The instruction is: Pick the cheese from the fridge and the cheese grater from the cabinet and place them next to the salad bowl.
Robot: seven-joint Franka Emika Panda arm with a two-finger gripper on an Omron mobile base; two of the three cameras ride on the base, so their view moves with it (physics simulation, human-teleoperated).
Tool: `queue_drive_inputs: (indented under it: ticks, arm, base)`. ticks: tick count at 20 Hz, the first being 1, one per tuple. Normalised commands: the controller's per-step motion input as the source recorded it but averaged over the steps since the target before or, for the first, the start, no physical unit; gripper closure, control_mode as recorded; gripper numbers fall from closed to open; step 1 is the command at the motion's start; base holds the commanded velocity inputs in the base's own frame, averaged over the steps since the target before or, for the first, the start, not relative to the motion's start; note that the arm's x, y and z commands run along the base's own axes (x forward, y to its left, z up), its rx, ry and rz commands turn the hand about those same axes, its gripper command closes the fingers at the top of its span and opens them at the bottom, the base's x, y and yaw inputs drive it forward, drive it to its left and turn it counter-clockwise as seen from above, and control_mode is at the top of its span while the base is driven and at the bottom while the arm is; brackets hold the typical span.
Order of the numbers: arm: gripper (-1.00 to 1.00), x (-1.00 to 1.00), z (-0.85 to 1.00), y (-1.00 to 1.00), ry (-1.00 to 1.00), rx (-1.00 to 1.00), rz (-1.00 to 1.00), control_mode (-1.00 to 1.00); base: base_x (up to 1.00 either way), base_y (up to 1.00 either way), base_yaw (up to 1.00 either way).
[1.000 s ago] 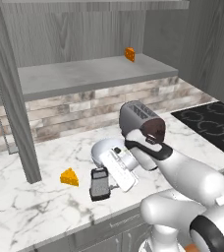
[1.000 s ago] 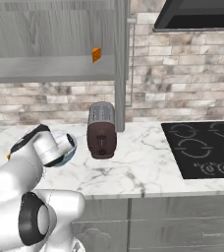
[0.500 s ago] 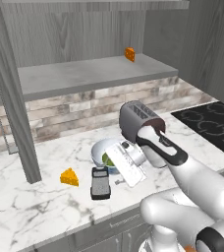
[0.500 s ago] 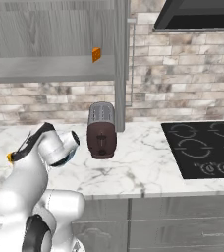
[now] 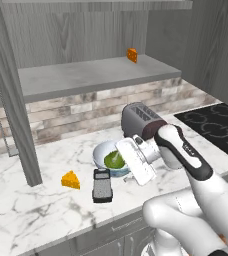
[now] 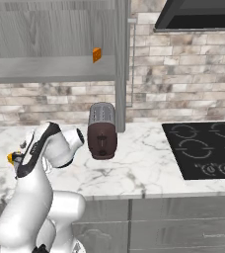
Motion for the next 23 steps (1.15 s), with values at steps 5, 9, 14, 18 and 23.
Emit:
queue_drive_inputs:
  ticks: [5, 9, 14, 18, 23]
  arm:
    - [-1.0, -0.71, 0.96, -0.21, -0.19, 0.06, 0.0, -1.0]
    - [-1.0, -0.99, 0.69, -0.85, -0.15, 0.07, -0.14, -1.0]
    - [-1.0, -0.99, 0.42, -1.0, -0.18, 0.05, -0.18, -1.0]
    - [-1.0, -0.84, 0.51, -1.0, -0.18, 0.09, -0.17, -1.0]
    - [-1.0, -0.77, 0.38, -0.98, -0.19, 0.09, -0.18, -1.0]
  base:
    - [0.0, 0.0, 0.0]
    - [0.0, 0.0, 0.0]
    - [0.0, 0.0, 0.0]
    - [0.0, 0.0, 0.0]
    - [0.0, 0.0, 0.0]
